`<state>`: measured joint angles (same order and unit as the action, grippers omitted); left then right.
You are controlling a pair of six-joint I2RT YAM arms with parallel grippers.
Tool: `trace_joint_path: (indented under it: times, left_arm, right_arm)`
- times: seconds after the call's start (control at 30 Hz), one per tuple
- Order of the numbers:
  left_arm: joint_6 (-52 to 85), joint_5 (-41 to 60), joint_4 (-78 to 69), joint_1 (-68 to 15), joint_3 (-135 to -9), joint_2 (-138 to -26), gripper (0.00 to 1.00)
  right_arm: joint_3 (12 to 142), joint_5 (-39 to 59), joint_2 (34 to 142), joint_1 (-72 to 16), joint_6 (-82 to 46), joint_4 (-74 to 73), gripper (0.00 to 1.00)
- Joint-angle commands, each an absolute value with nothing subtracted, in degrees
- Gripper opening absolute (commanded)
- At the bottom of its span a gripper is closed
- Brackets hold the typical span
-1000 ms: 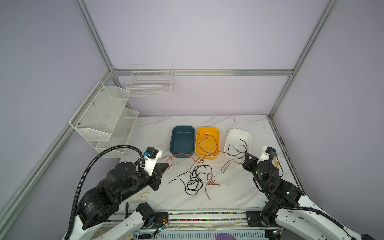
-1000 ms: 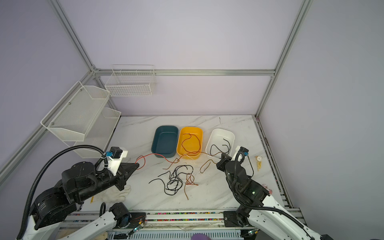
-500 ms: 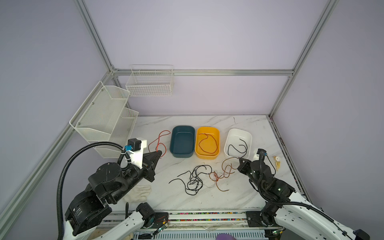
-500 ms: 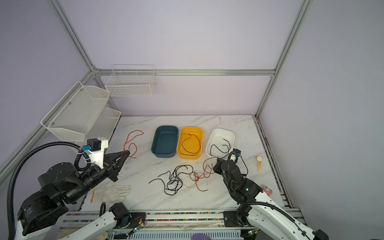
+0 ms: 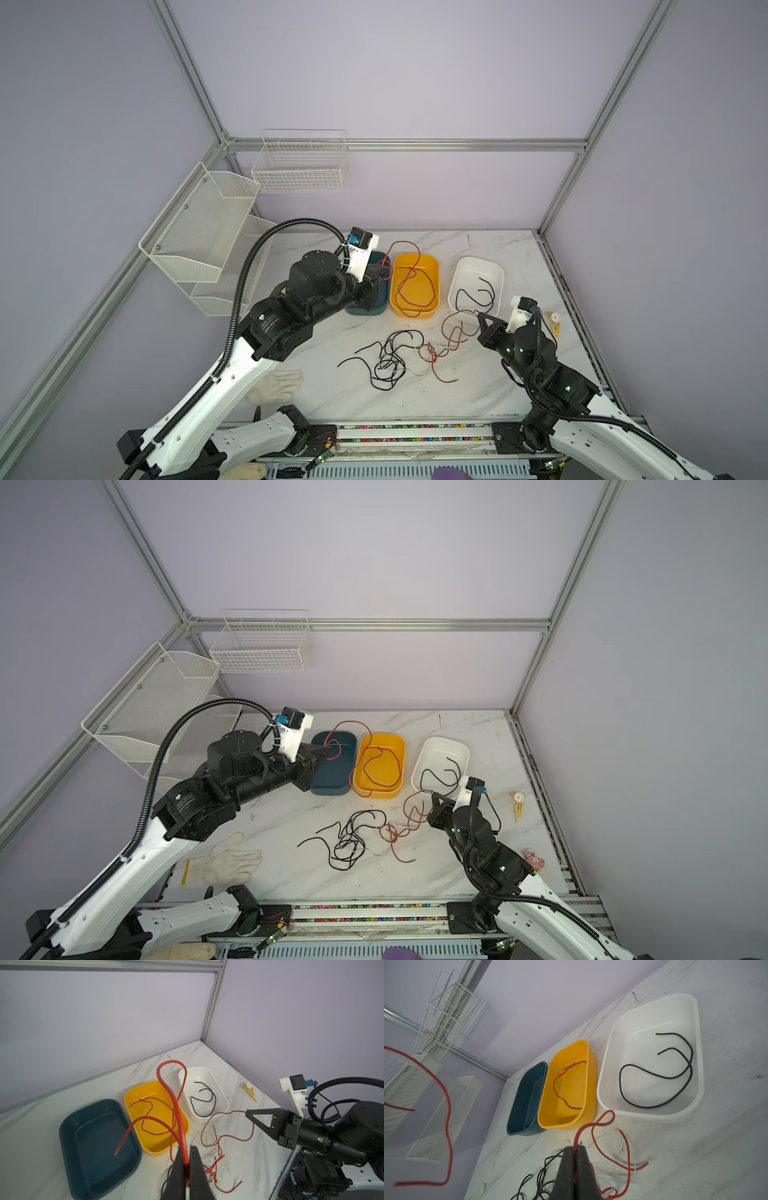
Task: Untangle the cables
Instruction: 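Carry the red wire over the yellow tub with the left gripper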
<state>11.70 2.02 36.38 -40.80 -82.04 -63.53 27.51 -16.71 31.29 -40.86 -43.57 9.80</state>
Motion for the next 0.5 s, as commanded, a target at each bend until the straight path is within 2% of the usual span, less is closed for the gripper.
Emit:
trace_joint_path:
  times: [0.0, 0.47]
  left_arm:
    - [9.83, 6.65, 28.87, -39.55, -88.48, -66.51, 0.00]
    - [14.31, 17.01, 17.13, -31.41, -87.74, -85.08, 0.00]
  right_arm:
    - [27.80, -15.77, 29.61, -40.65, -42.18, 8.28, 0.00]
    - [26.65, -14.33, 26.47, -40.65, -40.99, 8.41, 0.00]
